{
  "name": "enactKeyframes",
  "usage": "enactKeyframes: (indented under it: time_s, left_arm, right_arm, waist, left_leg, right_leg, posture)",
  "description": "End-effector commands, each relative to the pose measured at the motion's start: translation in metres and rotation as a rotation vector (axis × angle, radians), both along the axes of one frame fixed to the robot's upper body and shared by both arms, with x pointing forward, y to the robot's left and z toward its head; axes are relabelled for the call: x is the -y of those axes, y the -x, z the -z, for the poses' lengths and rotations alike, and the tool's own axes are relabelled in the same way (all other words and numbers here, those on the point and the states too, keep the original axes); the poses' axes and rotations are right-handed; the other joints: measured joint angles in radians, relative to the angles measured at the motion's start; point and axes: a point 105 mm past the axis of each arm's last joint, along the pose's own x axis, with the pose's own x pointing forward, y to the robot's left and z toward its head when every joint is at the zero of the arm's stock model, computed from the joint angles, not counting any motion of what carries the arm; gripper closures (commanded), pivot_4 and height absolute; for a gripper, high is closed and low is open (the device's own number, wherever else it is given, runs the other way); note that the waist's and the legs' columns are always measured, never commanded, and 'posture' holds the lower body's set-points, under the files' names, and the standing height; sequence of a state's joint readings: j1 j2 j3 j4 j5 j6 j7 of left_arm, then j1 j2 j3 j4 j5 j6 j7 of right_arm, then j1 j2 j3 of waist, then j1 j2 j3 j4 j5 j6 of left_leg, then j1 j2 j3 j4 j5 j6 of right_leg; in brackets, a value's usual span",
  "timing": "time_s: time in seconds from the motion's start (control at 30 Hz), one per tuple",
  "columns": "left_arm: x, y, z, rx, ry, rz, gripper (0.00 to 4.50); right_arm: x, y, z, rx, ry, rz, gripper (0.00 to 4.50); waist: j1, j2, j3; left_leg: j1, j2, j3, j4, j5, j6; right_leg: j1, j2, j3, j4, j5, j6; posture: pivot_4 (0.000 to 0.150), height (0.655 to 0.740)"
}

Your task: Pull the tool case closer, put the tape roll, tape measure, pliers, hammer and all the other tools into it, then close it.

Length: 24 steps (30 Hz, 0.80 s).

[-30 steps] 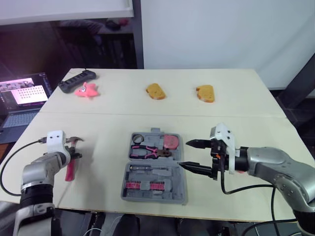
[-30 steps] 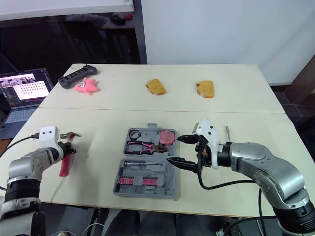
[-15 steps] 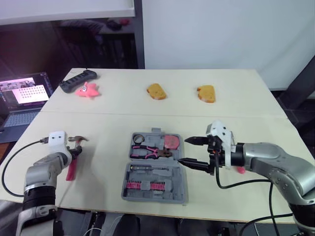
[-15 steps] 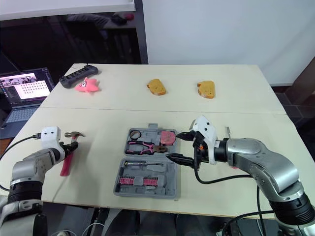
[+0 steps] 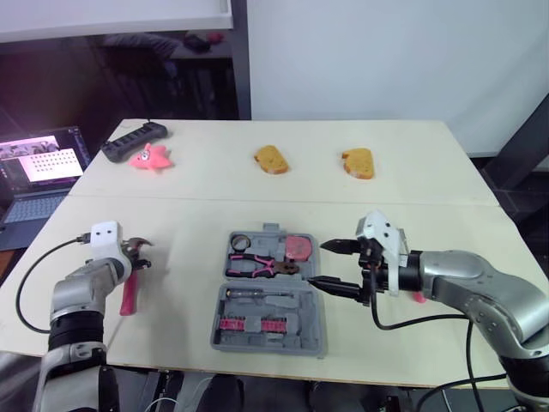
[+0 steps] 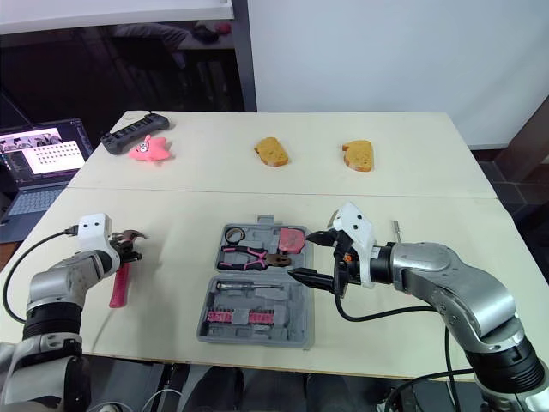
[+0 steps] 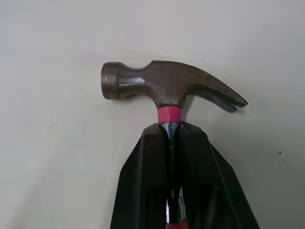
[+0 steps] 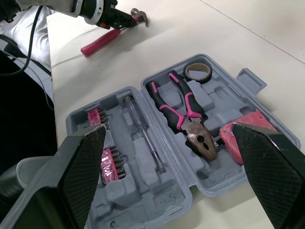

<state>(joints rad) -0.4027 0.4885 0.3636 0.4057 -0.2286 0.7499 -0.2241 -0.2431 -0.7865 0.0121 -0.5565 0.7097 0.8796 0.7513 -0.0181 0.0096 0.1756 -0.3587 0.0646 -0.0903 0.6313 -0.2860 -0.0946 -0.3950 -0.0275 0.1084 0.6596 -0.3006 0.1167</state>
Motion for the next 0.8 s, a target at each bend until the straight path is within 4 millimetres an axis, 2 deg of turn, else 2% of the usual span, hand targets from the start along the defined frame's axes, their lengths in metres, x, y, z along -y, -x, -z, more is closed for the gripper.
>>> enactKeyframes:
  time_s: [0.03,0.27,0.43,0.57,0.7,0.8]
  left_arm:
    - [0.010,0.014,0.022,-0.087,0.061,0.002,4.46]
    - [0.011,0.023,0.022,-0.084,0.022,0.003,4.46]
    - [0.014,0.020,0.001,-0.057,-0.073,0.113,4.46]
    - [0.014,0.021,-0.020,-0.048,-0.114,0.179,4.46]
    - [0.019,0.022,-0.009,-0.089,-0.091,0.208,4.46]
    - [0.024,0.022,0.002,-0.102,-0.061,0.199,4.46]
  right_arm:
    - [-0.003,0.001,-0.008,0.040,0.000,-0.012,0.00]
    - [-0.003,0.001,0.000,0.019,0.017,-0.005,0.00]
    - [-0.004,-0.001,0.002,0.019,0.025,-0.006,0.00]
    - [-0.005,0.000,0.000,0.024,0.023,-0.007,0.00]
    - [-0.004,0.000,0.004,0.017,0.018,0.008,0.00]
    - [-0.005,0.000,0.006,0.016,0.024,0.012,0.00]
  waist:
    - [-0.002,-0.001,0.000]
    - [-0.003,-0.003,0.001]
    - [-0.005,-0.006,0.004]
    - [-0.006,-0.014,0.008]
    - [-0.002,-0.017,0.009]
    - [0.006,-0.015,0.009]
  left_leg:
    - [0.000,0.000,0.000,0.000,0.000,0.000]
    - [-0.001,0.000,0.000,-0.001,0.000,0.000]
    - [-0.001,0.000,0.000,-0.001,0.000,0.000]
    - [-0.003,0.000,0.000,-0.001,0.000,0.000]
    - [-0.014,0.000,0.000,0.000,0.000,0.000]
    - [-0.014,0.000,-0.001,-0.001,0.000,0.000]
  right_leg:
    - [0.000,0.000,0.000,0.000,0.000,0.000]
    - [0.000,0.000,0.000,-0.003,0.000,0.000]
    - [0.000,0.000,0.000,-0.004,0.000,0.000]
    - [-0.002,0.000,0.000,-0.004,0.000,0.000]
    - [-0.011,0.000,0.000,-0.005,0.001,0.000]
    - [-0.012,0.000,-0.001,-0.005,0.001,0.000]
  posture:
    - [0.150,0.7400]
    - [0.150,0.7400]
    - [0.150,0.7400]
    - [0.150,0.7400]
    - [0.150,0.7400]
    - [0.150,0.7400]
